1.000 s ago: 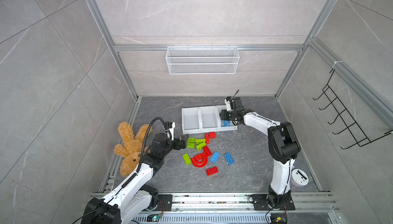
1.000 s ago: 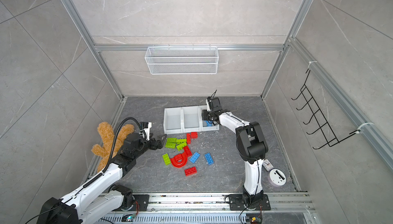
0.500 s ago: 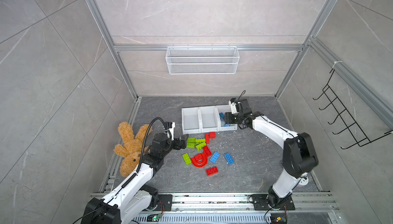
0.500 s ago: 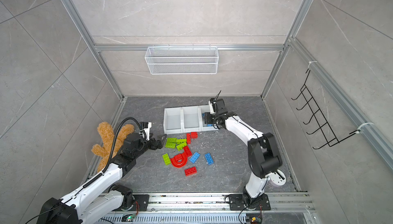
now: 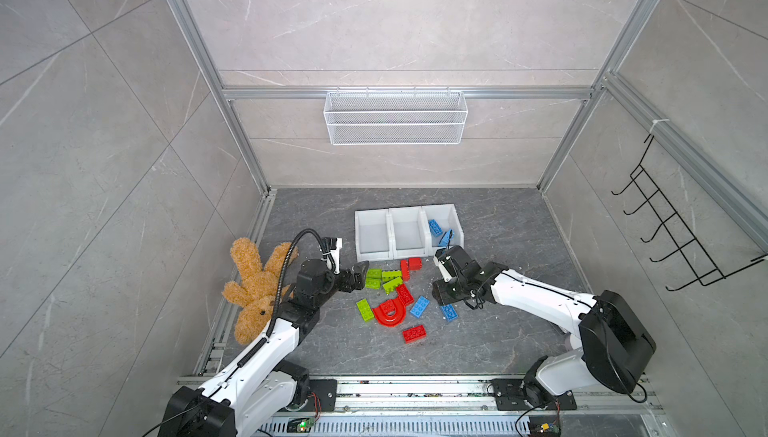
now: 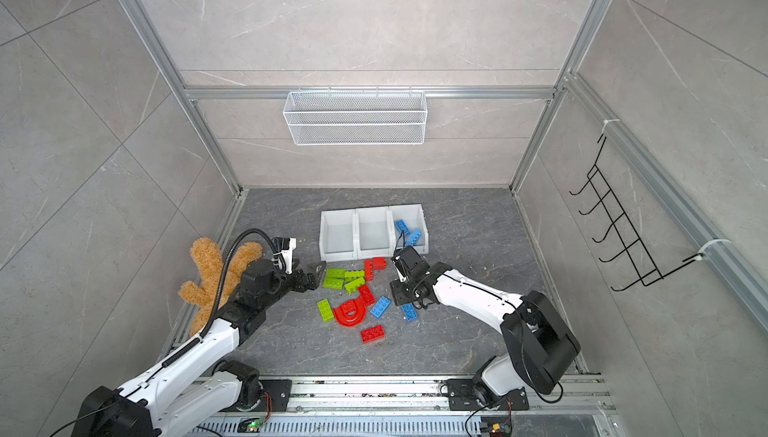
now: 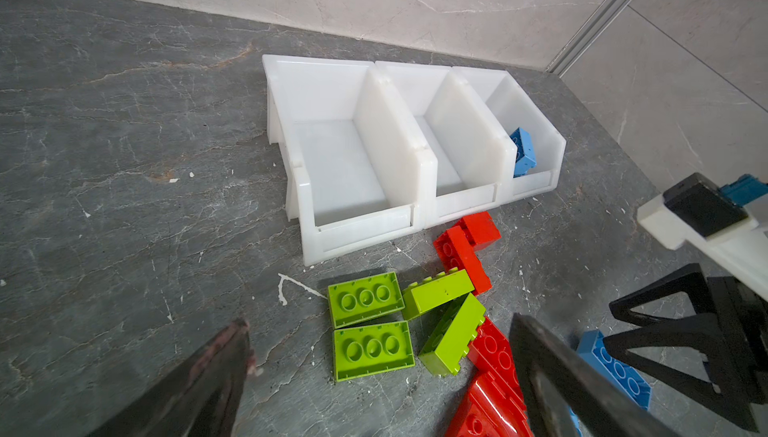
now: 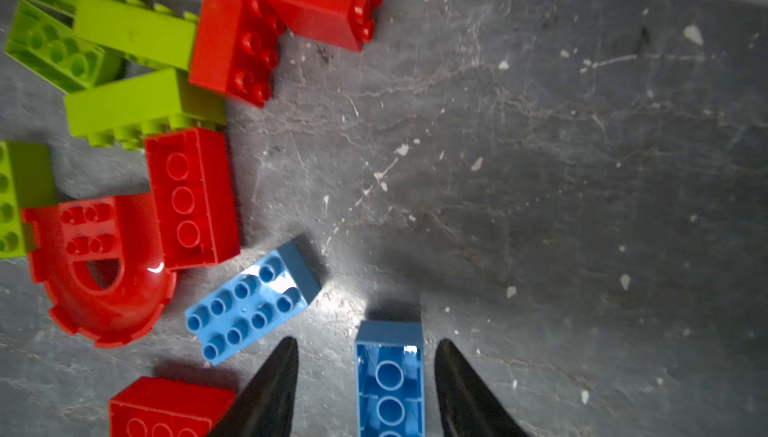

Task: Sort the legos into containers by color

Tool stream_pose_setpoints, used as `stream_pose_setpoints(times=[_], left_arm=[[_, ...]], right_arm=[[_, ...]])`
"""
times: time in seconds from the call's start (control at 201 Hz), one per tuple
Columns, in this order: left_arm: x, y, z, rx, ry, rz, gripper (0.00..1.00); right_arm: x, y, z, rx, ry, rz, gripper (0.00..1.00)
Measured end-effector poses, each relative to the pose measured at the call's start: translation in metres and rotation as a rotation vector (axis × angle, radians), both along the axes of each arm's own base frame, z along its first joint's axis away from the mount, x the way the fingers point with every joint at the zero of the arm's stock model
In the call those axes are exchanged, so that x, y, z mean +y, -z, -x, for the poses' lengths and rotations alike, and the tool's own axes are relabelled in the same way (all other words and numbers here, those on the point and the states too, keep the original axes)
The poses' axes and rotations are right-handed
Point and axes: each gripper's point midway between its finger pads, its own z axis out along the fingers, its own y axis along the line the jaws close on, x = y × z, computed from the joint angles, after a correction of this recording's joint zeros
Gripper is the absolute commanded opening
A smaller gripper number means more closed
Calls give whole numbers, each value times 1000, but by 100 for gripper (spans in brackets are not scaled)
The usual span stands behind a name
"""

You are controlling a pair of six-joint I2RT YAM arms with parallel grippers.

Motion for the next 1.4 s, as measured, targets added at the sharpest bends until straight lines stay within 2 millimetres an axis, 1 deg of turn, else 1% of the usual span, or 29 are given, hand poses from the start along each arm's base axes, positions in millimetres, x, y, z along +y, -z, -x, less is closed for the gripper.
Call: stream_pose_setpoints(times=[0.239, 0.458, 0.627, 0.941, 1.399], left_arm=[[-4, -3, 1, -11, 26, 16, 100], [-6, -3, 2, -13, 33, 20, 100], [-6, -4, 2, -18, 32, 22, 100], [-6, -4, 2, -17, 32, 21, 100], [-6, -4, 2, -17, 32, 21, 100]], right_arm=[[-6, 13, 7, 18, 13, 59, 54], [-11, 31, 19, 64, 2, 116, 53], [-13, 39, 25, 81, 2, 137, 52], [-19, 47, 27, 93, 21, 163, 43], [-17, 46, 21, 67, 27, 159, 33]])
